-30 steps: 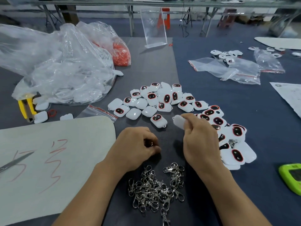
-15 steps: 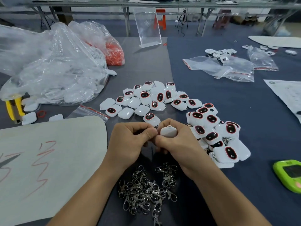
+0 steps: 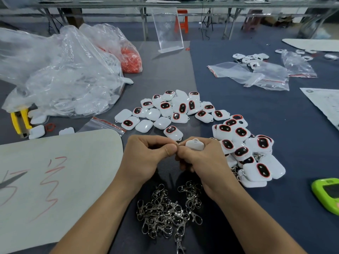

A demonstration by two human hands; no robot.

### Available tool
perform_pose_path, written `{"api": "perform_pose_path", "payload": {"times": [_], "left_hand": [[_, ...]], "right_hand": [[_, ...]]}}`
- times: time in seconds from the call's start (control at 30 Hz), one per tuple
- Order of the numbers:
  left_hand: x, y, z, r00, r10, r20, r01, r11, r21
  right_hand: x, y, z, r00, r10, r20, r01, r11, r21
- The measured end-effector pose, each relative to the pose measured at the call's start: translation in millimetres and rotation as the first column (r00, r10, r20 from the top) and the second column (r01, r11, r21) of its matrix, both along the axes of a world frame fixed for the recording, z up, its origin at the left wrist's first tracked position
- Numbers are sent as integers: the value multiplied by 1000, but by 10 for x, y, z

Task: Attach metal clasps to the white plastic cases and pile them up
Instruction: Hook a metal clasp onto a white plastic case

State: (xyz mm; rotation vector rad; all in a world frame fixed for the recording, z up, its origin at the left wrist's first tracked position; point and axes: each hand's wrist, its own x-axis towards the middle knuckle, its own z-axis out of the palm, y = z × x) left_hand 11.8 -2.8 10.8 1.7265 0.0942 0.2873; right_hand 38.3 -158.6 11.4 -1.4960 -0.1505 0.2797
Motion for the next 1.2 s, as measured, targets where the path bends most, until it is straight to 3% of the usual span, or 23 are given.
{"api": "perform_pose_path", "payload": {"times": [0.07,0.13,0.2,0.27,0.37,0.47,0.57,0.7,0.93,1.2], "left_hand": [[-7,9,16,1000,-9,21,7,998,62],[-24,7,8,998,13,66,-26,980,199],[-50,-4,-15,991,30,128,-76,927,368],[-73,-25,-24,980,20,197,-116,864,490],[-78,-55,-12,976,52,213,-140,897,419],[-51,-67,4,990,83,114,-111,958,263],[-32,-69,11,997,59,52,-66,985,160],[-38,-102,8,996,76,36,-78,995,55],[1,-124,-17,995,91,-28,-90,996,19],[-63,-159,15,988,124,93,-146,948,283]], "right_hand": [[0,-1,4,999,-19,31,21,998,-57],[7,-16,-3,984,-71,164,102,977,-189],[12,-30,-12,950,-80,302,182,927,-327],[5,-33,-13,941,-78,329,207,902,-379],[10,-18,-1,969,-108,223,170,945,-279],[18,-15,43,989,-142,26,143,989,-32],[13,-25,83,990,-127,-58,130,989,68],[0,-20,113,992,-108,-62,113,990,81],[31,-26,92,994,-86,-61,91,991,95],[63,-64,38,983,-133,129,147,984,-101]]}}
